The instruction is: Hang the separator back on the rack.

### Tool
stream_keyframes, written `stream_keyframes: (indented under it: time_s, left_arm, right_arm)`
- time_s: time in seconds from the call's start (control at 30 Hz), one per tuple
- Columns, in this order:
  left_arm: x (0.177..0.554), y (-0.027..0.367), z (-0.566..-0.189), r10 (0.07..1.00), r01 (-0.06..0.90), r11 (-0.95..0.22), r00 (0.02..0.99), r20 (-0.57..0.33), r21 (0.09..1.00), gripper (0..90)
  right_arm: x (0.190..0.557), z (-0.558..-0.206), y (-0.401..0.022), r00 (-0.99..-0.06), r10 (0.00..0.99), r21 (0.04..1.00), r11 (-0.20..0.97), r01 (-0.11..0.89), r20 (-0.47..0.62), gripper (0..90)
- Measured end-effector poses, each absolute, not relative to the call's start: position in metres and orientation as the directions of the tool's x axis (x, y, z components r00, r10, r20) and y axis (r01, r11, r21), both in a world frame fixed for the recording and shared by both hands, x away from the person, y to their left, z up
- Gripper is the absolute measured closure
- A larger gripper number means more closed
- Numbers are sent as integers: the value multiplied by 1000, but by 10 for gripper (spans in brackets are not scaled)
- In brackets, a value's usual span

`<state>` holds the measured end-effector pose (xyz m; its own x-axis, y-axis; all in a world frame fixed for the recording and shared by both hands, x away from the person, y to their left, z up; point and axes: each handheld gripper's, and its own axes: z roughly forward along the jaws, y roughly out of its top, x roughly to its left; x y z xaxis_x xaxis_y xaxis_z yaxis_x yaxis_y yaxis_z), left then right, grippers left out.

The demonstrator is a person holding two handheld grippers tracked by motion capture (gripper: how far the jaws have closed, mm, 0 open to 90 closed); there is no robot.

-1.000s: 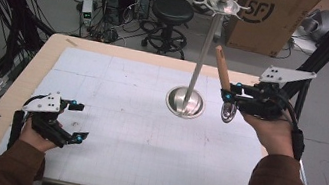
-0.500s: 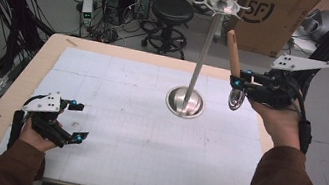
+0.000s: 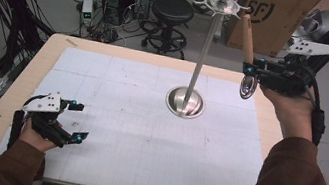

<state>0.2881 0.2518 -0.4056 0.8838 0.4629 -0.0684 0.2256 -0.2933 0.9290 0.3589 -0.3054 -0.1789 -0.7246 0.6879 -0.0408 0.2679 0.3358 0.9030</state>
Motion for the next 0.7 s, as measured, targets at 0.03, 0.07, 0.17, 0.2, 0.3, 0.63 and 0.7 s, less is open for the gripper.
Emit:
stream_keyframes:
  time_s: [0.03,0.07,0.17,0.2,0.3,0.63,0.7]
  left_arm:
    - [288,252,-406,463,225,-294,884,-67,929,17]
    - [288,252,-406,464,225,-293,883,-68,929,16]
    - [288,252,-406,466,229,-292,882,-71,929,17]
    - [288,252,-406,464,226,-294,883,-69,929,16]
    - [288,252,-406,465,228,-292,883,-70,929,17]
    - [288,254,-406,466,228,-291,882,-70,929,16]
    - [288,253,-407,467,229,-291,881,-71,929,16]
  right_arm:
    - [360,-178,-305,-724,689,903,336,267,-42,687]
    - [360,-178,-305,-724,688,901,341,267,-46,687]
    - [362,-178,-304,-724,688,900,342,268,-46,687]
    - [363,-178,-303,-723,689,899,343,271,-45,687]
    - [366,-179,-301,-721,692,897,345,276,-45,687]
    - [373,-183,-303,-714,699,903,329,276,-36,687]
    - [374,-183,-304,-712,701,900,333,281,-37,687]
